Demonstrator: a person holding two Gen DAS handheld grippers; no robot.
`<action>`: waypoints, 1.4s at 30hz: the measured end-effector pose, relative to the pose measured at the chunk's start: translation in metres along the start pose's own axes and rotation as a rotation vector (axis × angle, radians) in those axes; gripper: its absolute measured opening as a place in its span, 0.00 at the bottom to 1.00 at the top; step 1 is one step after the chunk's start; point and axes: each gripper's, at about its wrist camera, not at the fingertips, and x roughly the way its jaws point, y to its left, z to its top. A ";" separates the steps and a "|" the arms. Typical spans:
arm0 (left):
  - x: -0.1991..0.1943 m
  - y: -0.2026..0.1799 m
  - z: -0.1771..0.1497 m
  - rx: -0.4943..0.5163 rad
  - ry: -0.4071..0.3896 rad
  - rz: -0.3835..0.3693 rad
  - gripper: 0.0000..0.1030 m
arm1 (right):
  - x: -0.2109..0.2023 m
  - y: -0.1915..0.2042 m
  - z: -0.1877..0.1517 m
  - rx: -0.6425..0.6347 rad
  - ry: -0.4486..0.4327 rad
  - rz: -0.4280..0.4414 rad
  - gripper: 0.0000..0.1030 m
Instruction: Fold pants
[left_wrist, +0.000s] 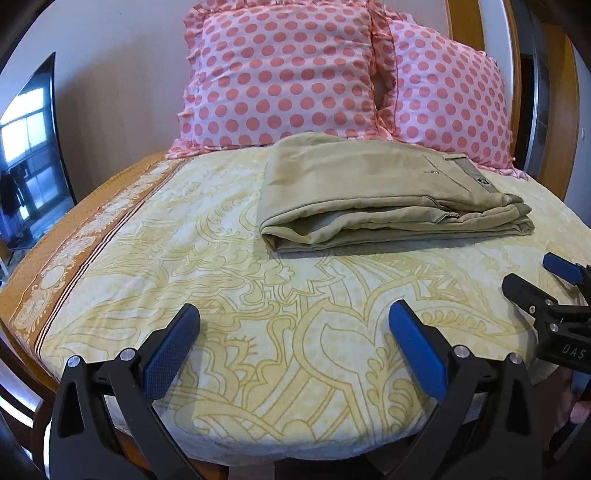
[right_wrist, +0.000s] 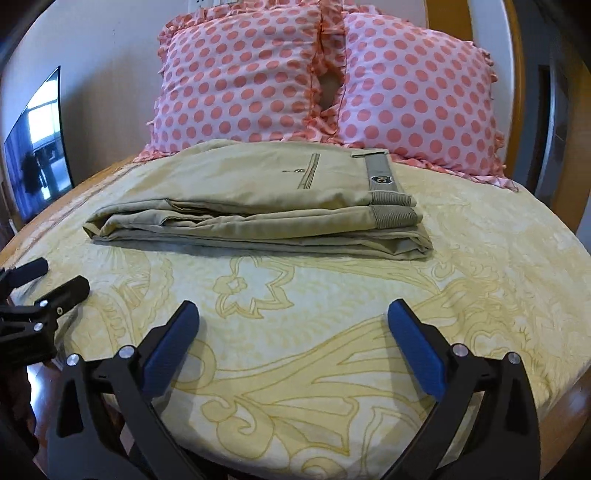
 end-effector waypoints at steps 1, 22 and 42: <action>-0.001 0.000 -0.001 0.000 -0.006 0.001 0.99 | 0.000 0.000 0.000 -0.001 -0.004 -0.003 0.98; 0.000 0.002 -0.002 0.004 -0.017 -0.004 0.99 | -0.001 -0.001 0.000 -0.001 -0.009 -0.005 0.98; 0.000 0.003 -0.003 0.006 -0.020 -0.008 0.99 | -0.001 -0.001 0.000 -0.001 -0.009 -0.004 0.98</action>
